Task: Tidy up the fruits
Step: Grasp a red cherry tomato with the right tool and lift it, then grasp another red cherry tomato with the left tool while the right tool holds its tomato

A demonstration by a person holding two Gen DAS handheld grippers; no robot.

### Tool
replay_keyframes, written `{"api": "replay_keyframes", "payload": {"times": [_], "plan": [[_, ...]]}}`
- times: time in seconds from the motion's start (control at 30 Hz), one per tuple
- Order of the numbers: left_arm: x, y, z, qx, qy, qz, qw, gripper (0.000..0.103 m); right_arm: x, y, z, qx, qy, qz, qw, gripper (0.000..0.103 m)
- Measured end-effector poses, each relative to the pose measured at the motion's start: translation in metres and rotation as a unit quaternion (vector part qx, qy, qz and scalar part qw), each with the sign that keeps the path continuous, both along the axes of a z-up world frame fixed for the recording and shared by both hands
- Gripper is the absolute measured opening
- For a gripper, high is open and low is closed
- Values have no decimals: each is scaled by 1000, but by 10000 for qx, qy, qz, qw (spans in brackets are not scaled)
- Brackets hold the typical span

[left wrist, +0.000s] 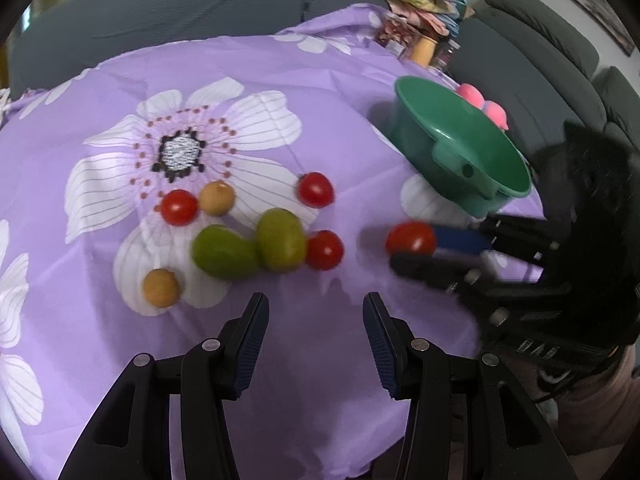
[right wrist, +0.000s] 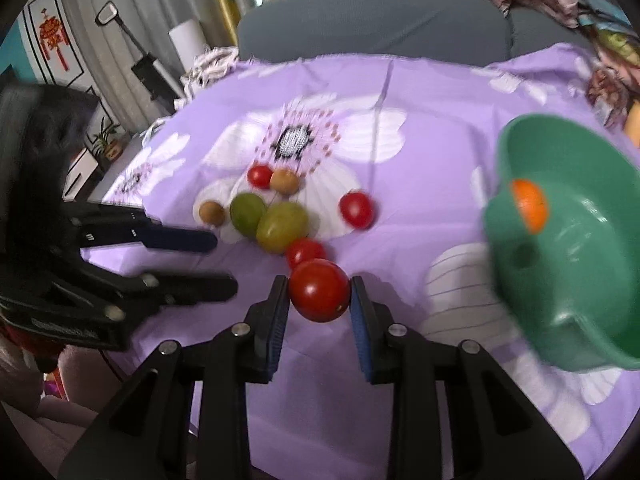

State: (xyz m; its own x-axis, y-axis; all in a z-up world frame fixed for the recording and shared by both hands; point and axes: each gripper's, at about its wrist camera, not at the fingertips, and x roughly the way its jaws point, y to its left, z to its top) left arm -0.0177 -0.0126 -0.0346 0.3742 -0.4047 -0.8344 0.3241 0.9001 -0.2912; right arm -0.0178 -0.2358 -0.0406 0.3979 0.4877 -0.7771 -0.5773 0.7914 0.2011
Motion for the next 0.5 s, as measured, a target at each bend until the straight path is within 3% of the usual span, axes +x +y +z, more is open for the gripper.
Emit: {"api": "replay_keyframes", "payload": {"times": [0.3,0.5], "plan": [[7,-26,-13,-251,259,-372,9987,49,0,-29,16,206,-203,-278,9992,31],[27,-32,-22,-12,221,-181,9996,48,-2,-28,13,284,-176,-201,9992,31]]}}
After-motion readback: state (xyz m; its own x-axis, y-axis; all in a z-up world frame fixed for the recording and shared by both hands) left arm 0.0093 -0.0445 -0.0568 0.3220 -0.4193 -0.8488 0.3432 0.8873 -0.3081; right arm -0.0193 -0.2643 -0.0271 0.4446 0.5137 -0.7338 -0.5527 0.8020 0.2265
